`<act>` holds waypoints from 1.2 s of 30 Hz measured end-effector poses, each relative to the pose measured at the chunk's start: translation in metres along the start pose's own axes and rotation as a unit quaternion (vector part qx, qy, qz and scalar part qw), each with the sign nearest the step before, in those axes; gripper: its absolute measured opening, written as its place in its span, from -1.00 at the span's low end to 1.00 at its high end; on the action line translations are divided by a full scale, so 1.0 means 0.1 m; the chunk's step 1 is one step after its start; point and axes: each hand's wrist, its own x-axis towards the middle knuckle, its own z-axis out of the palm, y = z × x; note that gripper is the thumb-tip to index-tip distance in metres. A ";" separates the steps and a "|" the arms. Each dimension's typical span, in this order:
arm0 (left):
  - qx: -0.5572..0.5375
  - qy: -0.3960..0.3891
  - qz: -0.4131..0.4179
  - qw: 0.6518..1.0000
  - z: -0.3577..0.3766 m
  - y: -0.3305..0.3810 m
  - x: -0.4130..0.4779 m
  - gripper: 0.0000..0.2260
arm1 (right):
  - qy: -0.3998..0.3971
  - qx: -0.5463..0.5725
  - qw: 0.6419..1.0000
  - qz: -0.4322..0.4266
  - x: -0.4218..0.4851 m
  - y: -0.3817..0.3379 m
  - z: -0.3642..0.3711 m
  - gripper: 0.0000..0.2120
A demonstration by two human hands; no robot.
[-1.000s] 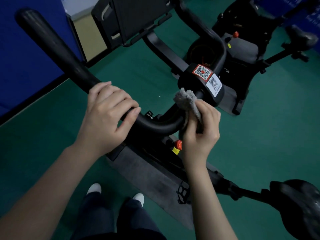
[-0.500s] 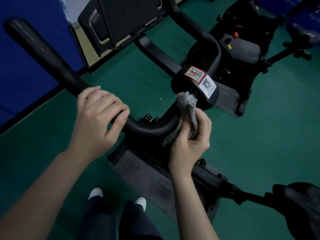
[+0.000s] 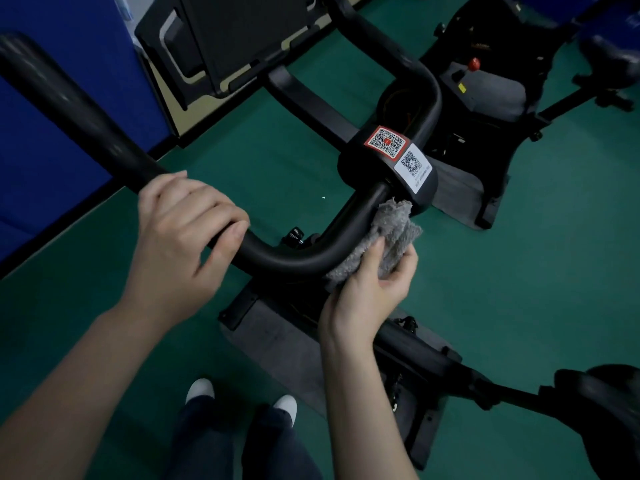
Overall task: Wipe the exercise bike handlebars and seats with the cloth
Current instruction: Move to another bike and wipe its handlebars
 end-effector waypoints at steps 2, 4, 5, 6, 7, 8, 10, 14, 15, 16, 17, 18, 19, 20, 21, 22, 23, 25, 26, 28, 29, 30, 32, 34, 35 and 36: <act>-0.002 -0.001 -0.001 1.000 -0.01 0.00 0.00 -0.67 | -0.008 0.009 1.000 0.026 -0.10 0.01 -0.02 -0.83; -0.003 -0.002 -0.001 1.000 -0.01 0.00 0.00 -0.67 | -0.030 0.006 0.998 0.054 -0.29 0.05 -0.10 -0.79; -0.002 -0.002 0.000 1.000 -0.01 0.00 0.00 -0.67 | -0.038 0.009 0.997 0.073 -0.38 0.07 -0.14 -0.77; -0.003 -0.002 0.001 1.000 0.00 -0.01 0.01 -0.67 | -0.040 0.015 0.995 0.095 -0.44 0.08 -0.17 -0.75; -0.004 -0.002 0.003 1.000 0.00 -0.01 0.01 -0.68 | -0.038 0.028 0.991 0.121 -0.46 0.09 -0.18 -0.75; -0.007 0.000 0.004 1.000 0.00 -0.01 0.00 -0.69 | -0.035 0.046 0.988 0.146 -0.44 0.08 -0.18 -0.75; -0.009 0.003 0.011 1.000 0.00 -0.03 0.00 -0.70 | -0.021 0.077 0.983 0.165 -0.36 0.06 -0.14 -0.77; -0.015 0.006 0.025 1.000 0.00 -0.06 -0.01 -0.69 | -0.017 0.070 0.987 0.145 -0.45 0.07 -0.06 -0.77; -0.017 0.006 0.028 0.999 0.00 -0.07 -0.01 -0.68 | -0.016 0.062 0.988 0.141 -0.54 0.08 -0.06 -0.76; -0.019 0.007 0.032 0.999 -0.01 -0.08 0.00 -0.68 | -0.011 0.056 0.988 0.140 -0.63 0.10 -0.07 -0.75; -0.021 0.008 0.035 0.999 -0.01 -0.08 0.00 -0.68 | -0.003 0.056 0.988 0.143 -0.71 0.13 -0.08 -0.74; -0.023 0.008 0.037 0.999 -0.01 -0.09 -0.01 -0.68 | 0.003 0.063 0.987 0.146 -0.78 0.16 -0.08 -0.74; -0.024 0.008 0.039 0.999 -0.01 -0.09 -0.01 -0.68 | 0.001 0.071 0.987 0.147 -0.84 0.18 -0.08 -0.74; -0.025 0.008 0.039 0.999 -0.01 -0.09 -0.01 -0.68 | -0.014 0.077 0.986 0.147 -0.89 0.19 -0.07 -0.76; -0.028 0.006 0.040 0.999 -0.01 -0.09 0.00 -0.67 | -0.035 0.082 0.985 0.150 -0.95 0.20 -0.05 -0.78; -0.029 0.005 0.043 0.999 -0.01 -0.09 0.00 -0.66 | -0.053 0.087 0.982 0.162 -0.99 0.20 -0.02 -0.80; -0.030 0.003 0.046 0.998 -0.02 -0.09 0.00 -0.67 | -0.065 0.090 0.978 0.178 -1.02 0.21 0.01 -0.80; -0.034 -0.002 0.051 0.998 -0.04 -0.10 0.00 -0.68 | -0.074 0.093 0.970 0.212 -1.06 0.21 0.08 -0.81; -0.038 -0.007 0.053 0.998 -0.05 -0.10 0.00 -0.69 | -0.071 0.098 0.968 0.219 -1.06 0.20 0.10 -0.81; -0.045 -0.021 0.057 0.997 -0.08 -0.12 0.00 -0.70 | -0.045 0.122 0.969 0.212 -1.02 0.16 0.10 -0.80; -0.050 -0.029 0.059 0.997 -0.09 -0.13 0.00 -0.70 | -0.029 0.140 0.970 0.199 -0.99 0.13 0.08 -0.80; -0.053 -0.036 0.060 0.996 -0.11 -0.14 0.00 -0.70 | -0.016 0.155 0.970 0.186 -0.95 0.11 0.06 -0.80; -0.059 -0.047 0.058 0.995 -0.12 -0.14 0.00 -0.69 | -0.010 0.158 0.972 0.171 -0.96 0.11 0.08 -0.80; -0.062 -0.054 0.055 0.995 -0.14 -0.14 0.00 -0.68 | -0.035 0.134 0.974 0.178 -1.08 0.18 0.18 -0.78; -0.062 -0.058 0.053 0.995 -0.15 -0.14 0.00 -0.68 | -0.051 0.128 0.973 0.187 -1.15 0.22 0.24 -0.79; -0.062 -0.061 0.052 0.995 -0.16 -0.13 0.00 -0.68 | -0.067 0.127 0.970 0.198 -1.21 0.25 0.29 -0.80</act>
